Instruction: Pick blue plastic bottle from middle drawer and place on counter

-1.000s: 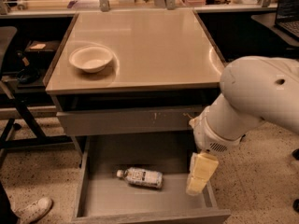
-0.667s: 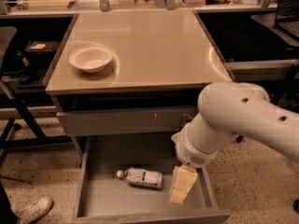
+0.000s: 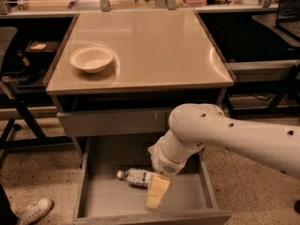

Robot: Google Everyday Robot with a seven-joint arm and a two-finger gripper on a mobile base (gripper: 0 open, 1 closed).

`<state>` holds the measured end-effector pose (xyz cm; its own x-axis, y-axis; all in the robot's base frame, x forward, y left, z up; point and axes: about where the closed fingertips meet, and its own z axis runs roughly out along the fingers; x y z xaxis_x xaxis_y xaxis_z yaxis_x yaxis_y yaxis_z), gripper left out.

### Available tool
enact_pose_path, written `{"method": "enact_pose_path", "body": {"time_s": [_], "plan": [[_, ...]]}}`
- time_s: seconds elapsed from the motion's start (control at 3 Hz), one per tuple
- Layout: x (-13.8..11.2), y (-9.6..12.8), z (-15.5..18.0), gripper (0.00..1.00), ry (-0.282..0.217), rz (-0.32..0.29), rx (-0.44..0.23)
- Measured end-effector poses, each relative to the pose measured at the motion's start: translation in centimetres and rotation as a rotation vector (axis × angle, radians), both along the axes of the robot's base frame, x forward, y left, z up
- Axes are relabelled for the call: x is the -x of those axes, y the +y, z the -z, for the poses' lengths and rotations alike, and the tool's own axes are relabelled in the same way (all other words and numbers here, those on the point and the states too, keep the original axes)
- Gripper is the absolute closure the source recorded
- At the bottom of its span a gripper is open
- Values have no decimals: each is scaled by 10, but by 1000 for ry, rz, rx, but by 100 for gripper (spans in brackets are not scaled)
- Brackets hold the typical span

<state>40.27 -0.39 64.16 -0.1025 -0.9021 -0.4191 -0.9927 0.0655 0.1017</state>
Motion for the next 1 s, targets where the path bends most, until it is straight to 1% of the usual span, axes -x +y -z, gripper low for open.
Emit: {"method": "enact_pose_path", "body": {"time_s": [0.33,0.67,1.0], "plan": [[-7,13,24,0,12,7,-18],[-26,31,67,0,-9,36,-15],[-50,43,111,0,-39,87,3]]}}
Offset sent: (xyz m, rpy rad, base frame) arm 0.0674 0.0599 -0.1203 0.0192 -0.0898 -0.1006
